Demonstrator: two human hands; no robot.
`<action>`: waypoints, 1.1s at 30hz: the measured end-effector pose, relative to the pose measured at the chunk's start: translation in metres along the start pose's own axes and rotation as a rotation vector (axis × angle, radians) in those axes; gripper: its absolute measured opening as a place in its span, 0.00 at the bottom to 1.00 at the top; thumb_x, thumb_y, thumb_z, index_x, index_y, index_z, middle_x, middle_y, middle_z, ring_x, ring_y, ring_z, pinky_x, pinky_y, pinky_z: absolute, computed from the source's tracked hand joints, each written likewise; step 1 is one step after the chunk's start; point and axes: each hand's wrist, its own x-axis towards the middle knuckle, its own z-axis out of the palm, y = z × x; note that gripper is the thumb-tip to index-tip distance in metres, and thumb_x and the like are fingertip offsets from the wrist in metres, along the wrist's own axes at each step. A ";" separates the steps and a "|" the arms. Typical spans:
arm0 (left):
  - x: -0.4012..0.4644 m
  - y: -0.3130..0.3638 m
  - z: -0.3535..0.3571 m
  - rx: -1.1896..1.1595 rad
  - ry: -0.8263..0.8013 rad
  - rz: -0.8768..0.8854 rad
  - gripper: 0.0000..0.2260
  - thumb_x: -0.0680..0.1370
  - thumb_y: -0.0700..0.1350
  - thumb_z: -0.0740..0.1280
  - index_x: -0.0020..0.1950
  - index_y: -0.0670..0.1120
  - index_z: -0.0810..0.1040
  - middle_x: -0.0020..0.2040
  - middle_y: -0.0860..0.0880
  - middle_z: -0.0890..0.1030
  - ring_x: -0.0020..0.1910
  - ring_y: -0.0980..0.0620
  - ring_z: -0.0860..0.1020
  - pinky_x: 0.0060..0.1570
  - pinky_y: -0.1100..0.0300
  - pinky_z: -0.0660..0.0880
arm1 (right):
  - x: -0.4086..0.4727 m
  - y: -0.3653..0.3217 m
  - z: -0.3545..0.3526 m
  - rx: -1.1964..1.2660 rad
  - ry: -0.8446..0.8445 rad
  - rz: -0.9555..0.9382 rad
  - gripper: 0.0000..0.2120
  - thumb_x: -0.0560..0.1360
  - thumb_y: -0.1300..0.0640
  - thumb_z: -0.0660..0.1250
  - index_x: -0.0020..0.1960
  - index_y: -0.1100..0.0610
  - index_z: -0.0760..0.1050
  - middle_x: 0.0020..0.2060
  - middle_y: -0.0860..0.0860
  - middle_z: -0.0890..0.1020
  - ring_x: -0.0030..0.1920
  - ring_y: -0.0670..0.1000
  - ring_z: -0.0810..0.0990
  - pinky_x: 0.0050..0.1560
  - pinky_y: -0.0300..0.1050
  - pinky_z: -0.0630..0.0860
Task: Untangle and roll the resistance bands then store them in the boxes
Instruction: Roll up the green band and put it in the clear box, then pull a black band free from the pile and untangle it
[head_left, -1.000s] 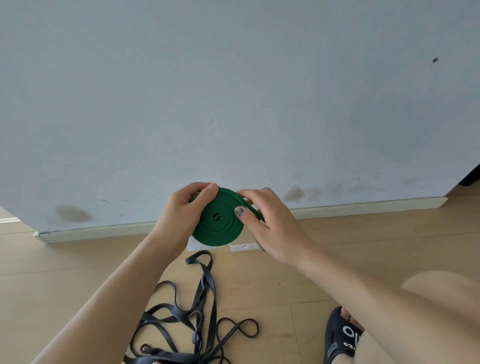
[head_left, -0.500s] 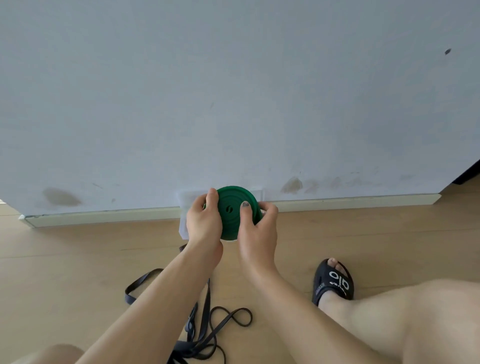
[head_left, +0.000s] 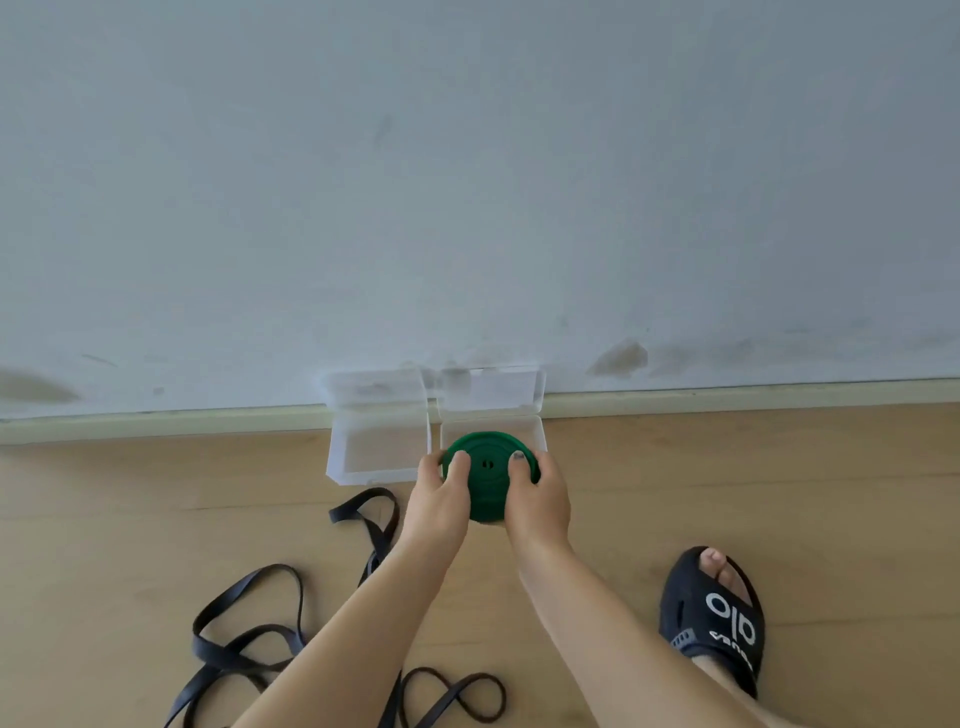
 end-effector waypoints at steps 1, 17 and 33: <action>0.016 -0.003 0.004 0.097 -0.032 0.018 0.21 0.84 0.55 0.58 0.77 0.52 0.64 0.69 0.49 0.74 0.64 0.48 0.73 0.60 0.53 0.70 | 0.022 0.004 0.003 -0.013 0.007 0.046 0.11 0.85 0.53 0.58 0.61 0.55 0.76 0.50 0.49 0.81 0.51 0.53 0.80 0.53 0.52 0.80; 0.182 -0.055 0.027 1.148 -0.133 0.520 0.21 0.82 0.61 0.62 0.72 0.54 0.67 0.61 0.51 0.77 0.59 0.49 0.76 0.63 0.58 0.69 | 0.193 0.067 0.058 -0.367 -0.073 0.038 0.10 0.86 0.52 0.59 0.62 0.58 0.64 0.52 0.53 0.77 0.50 0.56 0.78 0.51 0.53 0.77; 0.197 -0.054 0.029 1.300 -0.163 0.477 0.18 0.80 0.60 0.64 0.67 0.55 0.68 0.61 0.52 0.74 0.41 0.49 0.74 0.53 0.57 0.71 | 0.197 0.088 0.058 -1.102 -0.043 -0.520 0.09 0.77 0.58 0.75 0.44 0.64 0.81 0.48 0.58 0.79 0.48 0.58 0.81 0.44 0.50 0.78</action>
